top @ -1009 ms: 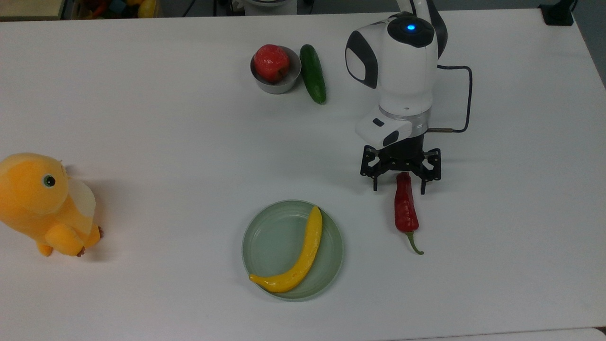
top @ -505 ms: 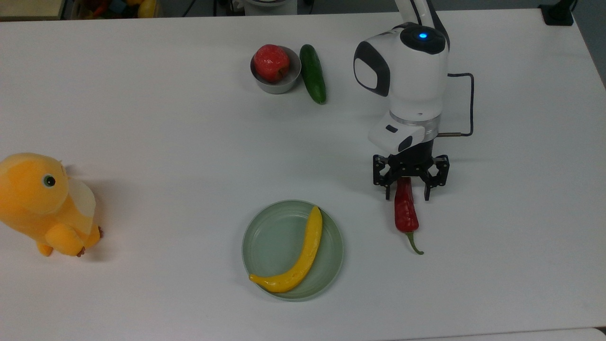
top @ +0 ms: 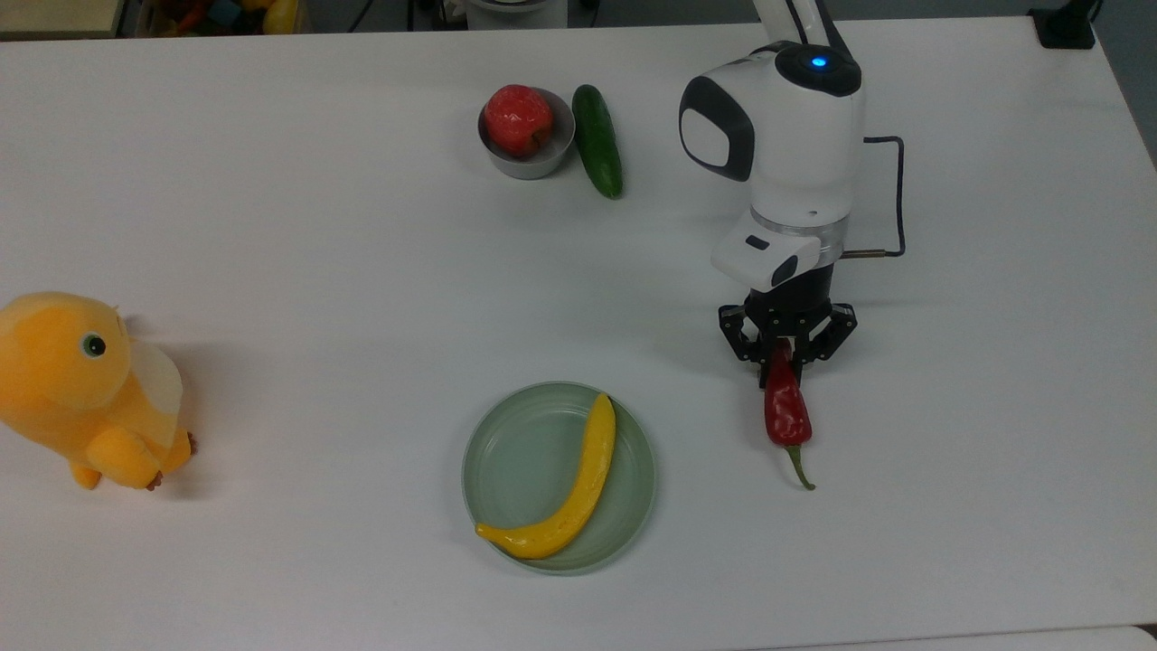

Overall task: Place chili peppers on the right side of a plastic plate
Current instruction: 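Lift the chili pepper and carry it beside the green plate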

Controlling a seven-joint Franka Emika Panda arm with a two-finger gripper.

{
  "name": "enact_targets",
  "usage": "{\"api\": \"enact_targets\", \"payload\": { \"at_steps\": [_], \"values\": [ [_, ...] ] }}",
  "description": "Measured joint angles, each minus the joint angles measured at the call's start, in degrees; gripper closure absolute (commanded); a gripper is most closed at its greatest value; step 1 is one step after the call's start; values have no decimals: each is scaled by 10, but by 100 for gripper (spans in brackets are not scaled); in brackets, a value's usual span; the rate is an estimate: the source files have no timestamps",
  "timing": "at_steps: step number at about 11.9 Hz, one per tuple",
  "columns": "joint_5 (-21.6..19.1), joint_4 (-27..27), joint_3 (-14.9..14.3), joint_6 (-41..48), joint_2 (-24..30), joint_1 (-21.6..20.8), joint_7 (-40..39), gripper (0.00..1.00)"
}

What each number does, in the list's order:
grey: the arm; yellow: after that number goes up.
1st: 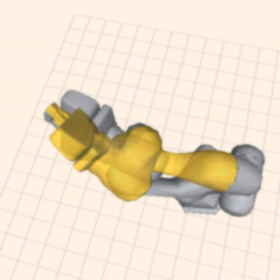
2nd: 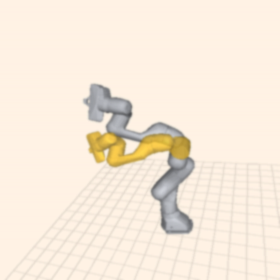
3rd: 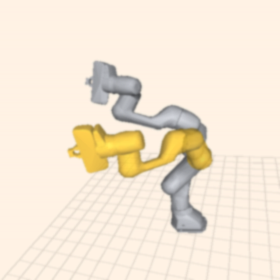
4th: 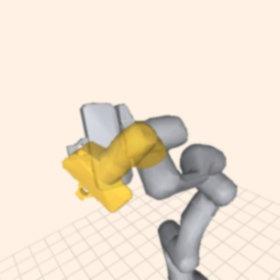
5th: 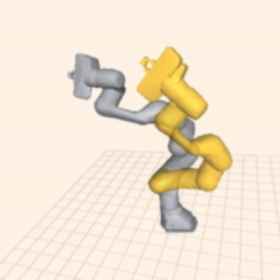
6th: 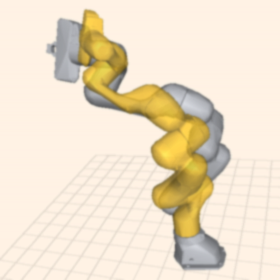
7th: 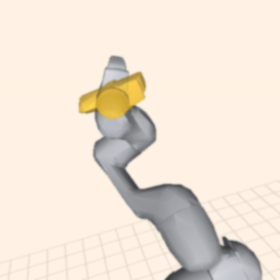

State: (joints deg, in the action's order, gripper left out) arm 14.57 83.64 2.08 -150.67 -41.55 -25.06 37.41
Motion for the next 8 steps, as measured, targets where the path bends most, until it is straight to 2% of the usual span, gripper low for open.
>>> {"api": "enact_targets", "payload": {
  "at_steps": [3,5,8],
  "values": [
    [0,-1,-1,0,27,8,0,82],
    [2,45,-4,0,83,19,-7,82],
    [3,113,-22,12,168,58,-72,82]
  ]
}}
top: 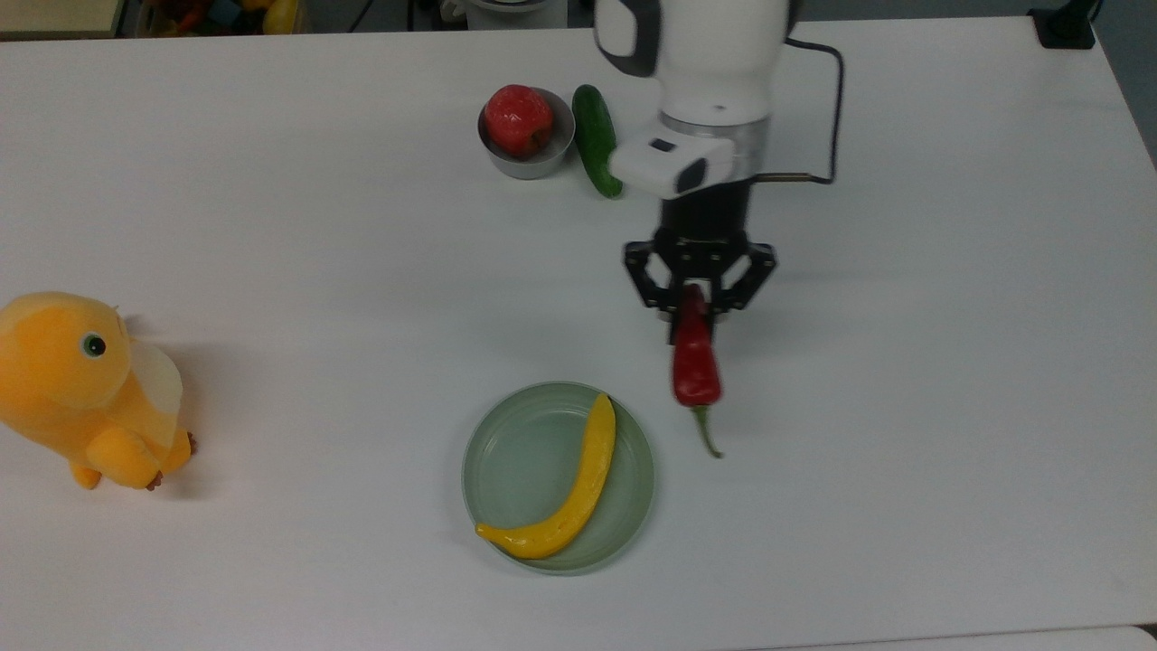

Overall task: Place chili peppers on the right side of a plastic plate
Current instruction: 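Lift the chili pepper and carry it beside the green plate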

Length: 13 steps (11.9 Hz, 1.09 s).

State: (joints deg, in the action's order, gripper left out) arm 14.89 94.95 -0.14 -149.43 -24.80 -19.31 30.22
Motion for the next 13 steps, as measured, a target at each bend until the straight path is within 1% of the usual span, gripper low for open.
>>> {"api": "enact_targets", "payload": {
  "at_steps": [2,3,5,7,9,10,13],
  "values": [
    [0,11,-14,7,22,47,-49,82],
    [0,13,-18,7,23,67,-78,82],
    [0,14,-21,7,20,120,-147,82],
    [0,7,-25,-4,5,162,-185,82],
    [0,-3,-45,-55,-37,170,-191,82],
    [1,-8,-48,-74,-63,170,-197,82],
    [39,-18,-48,-105,-117,161,-201,82]
  ]
}}
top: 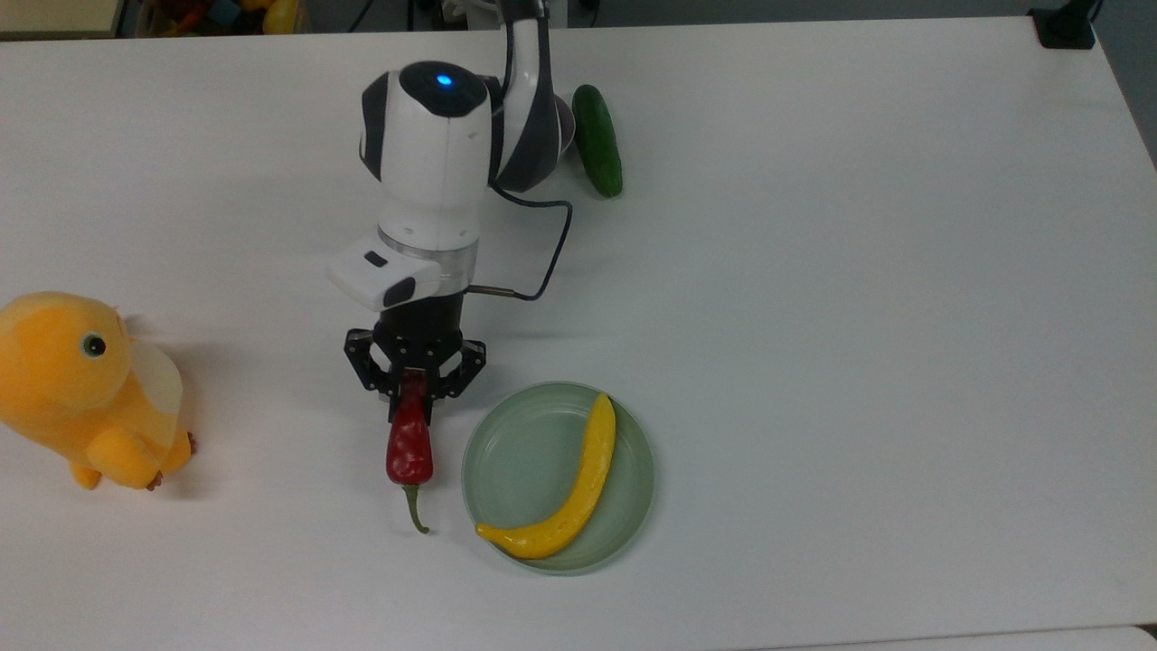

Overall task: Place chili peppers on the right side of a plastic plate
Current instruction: 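Lift the chili pepper and carry it beside the green plate, then lower the chili pepper onto the table and open the gripper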

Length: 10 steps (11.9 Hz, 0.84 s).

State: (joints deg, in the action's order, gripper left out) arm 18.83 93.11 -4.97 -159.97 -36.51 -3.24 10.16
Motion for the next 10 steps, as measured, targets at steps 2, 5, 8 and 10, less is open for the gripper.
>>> {"api": "enact_targets", "payload": {
  "at_steps": [2,5,8,10],
  "values": [
    [17,-12,0,-21,-21,-3,-1,74],
    [21,-33,0,-21,-34,-9,-2,0],
    [21,-36,0,-21,-35,-18,-4,0],
    [21,-37,0,-21,-35,-20,-4,0]
  ]
}}
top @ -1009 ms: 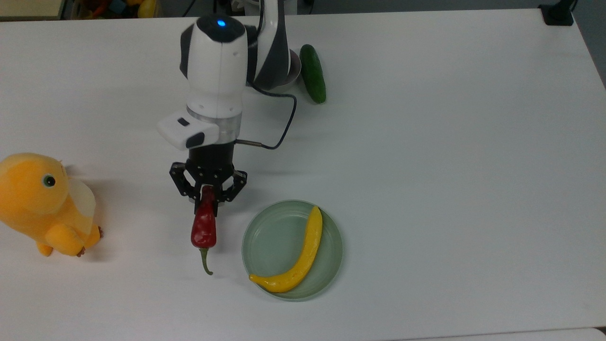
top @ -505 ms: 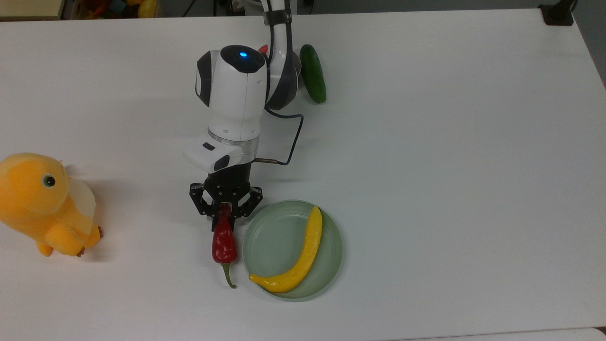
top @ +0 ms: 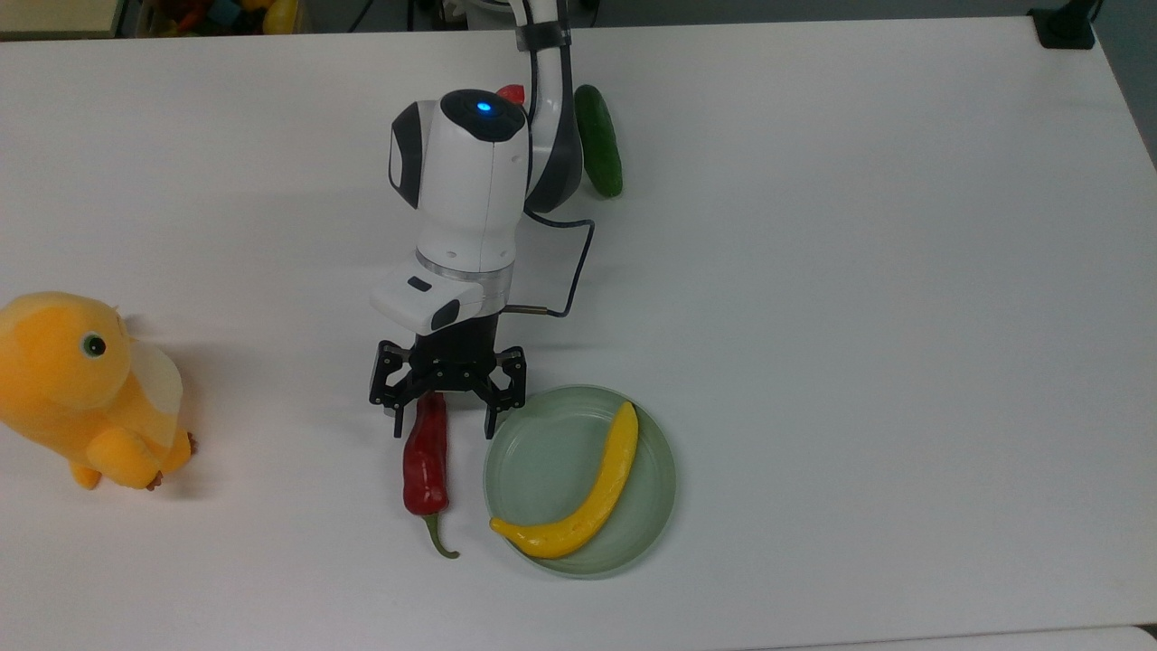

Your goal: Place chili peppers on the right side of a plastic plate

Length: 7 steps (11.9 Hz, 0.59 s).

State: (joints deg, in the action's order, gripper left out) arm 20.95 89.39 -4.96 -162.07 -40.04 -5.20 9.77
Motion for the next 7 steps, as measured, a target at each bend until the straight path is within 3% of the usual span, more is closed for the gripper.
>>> {"api": "enact_targets", "payload": {
  "at_steps": [2,4,7],
  "values": [
    [0,-5,-2,0,9,1,0,0],
    [0,12,-2,28,55,8,0,0],
    [-2,32,16,191,146,12,-28,0]
  ]
}}
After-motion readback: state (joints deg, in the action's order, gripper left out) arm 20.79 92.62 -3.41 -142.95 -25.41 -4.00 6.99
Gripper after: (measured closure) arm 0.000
